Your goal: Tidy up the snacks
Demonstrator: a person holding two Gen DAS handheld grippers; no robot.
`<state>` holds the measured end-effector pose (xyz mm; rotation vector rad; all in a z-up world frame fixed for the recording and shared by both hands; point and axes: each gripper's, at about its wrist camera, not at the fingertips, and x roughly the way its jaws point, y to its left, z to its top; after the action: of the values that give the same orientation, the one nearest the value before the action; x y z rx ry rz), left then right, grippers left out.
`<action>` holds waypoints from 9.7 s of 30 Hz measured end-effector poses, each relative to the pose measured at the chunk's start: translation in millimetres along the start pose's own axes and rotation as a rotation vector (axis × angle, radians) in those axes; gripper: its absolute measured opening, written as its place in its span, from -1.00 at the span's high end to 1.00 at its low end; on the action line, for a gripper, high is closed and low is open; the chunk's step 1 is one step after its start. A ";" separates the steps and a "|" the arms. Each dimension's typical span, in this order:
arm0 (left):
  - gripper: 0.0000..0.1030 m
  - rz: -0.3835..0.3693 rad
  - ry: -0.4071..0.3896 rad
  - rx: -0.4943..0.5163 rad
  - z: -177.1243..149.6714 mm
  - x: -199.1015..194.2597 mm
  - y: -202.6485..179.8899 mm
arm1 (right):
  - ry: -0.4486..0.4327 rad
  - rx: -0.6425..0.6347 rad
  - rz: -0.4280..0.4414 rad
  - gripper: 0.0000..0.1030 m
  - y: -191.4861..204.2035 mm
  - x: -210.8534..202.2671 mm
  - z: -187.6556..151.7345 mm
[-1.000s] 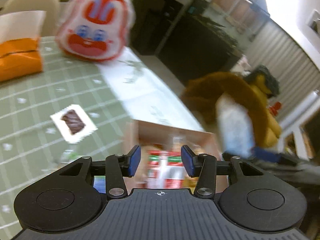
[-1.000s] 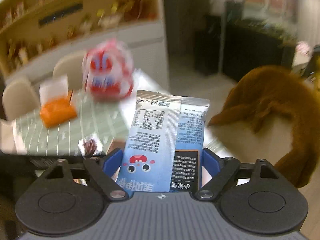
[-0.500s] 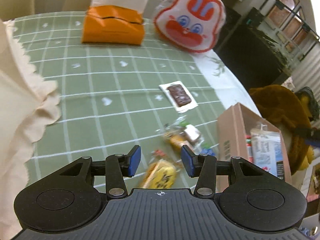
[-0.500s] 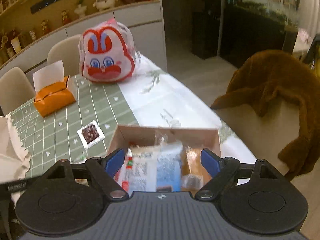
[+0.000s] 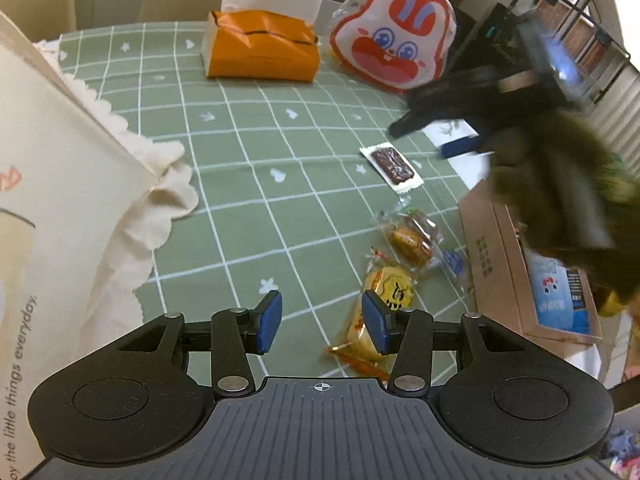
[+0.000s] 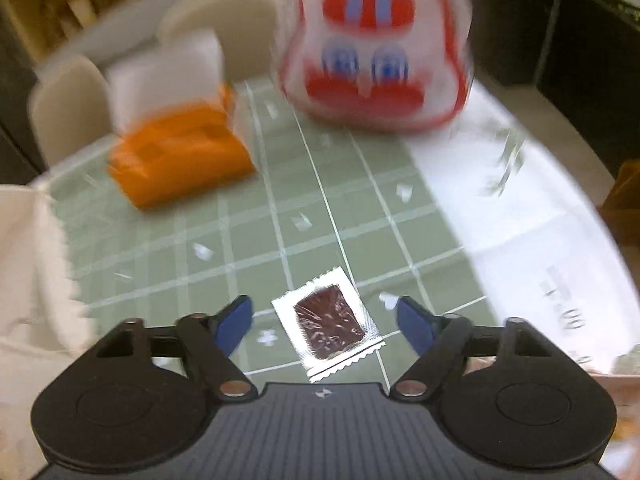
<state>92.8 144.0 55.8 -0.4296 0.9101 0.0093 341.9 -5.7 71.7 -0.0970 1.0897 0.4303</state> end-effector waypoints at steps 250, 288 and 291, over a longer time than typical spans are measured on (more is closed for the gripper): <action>0.18 -0.107 0.134 0.446 -125.2 -11.0 -84.2 | -0.052 0.274 -0.254 -0.41 -11.8 -143.1 -350.4; 0.18 -0.107 0.126 0.421 -147.9 -13.6 -108.8 | -0.070 0.191 -0.171 0.59 -29.3 -165.4 -364.6; 0.18 -0.098 0.124 0.426 -149.4 -12.0 -114.8 | -0.072 0.175 -0.155 0.48 -32.6 -167.1 -369.4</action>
<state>-7.0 -13.5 26.1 -0.0774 0.9818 -0.2992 -19.7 -189.3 40.8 -0.0106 1.0365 0.1968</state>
